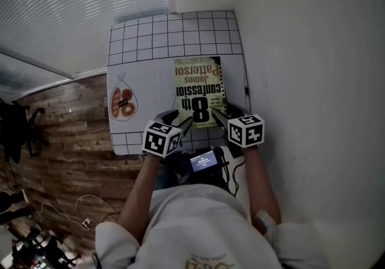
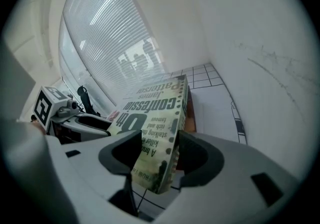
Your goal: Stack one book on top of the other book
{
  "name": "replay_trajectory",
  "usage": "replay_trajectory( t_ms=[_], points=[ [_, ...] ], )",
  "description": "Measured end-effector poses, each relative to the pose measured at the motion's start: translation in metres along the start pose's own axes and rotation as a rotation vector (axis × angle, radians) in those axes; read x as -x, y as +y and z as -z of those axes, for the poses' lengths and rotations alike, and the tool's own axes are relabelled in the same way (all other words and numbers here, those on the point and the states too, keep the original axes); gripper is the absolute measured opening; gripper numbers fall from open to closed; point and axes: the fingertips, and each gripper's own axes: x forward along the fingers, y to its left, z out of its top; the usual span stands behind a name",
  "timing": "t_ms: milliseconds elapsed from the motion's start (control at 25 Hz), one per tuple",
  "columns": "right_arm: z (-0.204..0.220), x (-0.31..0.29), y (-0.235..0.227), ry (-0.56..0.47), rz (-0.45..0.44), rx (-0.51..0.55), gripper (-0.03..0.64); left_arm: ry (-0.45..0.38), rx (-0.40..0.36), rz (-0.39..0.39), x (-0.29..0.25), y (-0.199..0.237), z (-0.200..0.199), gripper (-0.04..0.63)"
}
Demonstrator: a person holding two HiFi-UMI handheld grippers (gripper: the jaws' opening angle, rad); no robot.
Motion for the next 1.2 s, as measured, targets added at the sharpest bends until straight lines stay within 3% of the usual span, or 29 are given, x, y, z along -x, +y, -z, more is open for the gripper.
replay_trajectory(
  t_ms=[240,520,1200],
  points=[
    [0.004,-0.005,-0.011,0.04,0.016,0.022,0.235,0.029,0.019,0.016,-0.01,-0.004,0.009,0.216],
    [0.004,-0.01,-0.023,0.034,0.06,0.036,0.23,0.071,-0.018,0.032,-0.021,-0.011,0.018,0.213],
    [-0.004,-0.013,-0.036,-0.006,0.129,0.033,0.227,0.077,-0.009,0.048,-0.033,-0.011,0.014,0.202]
  ],
)
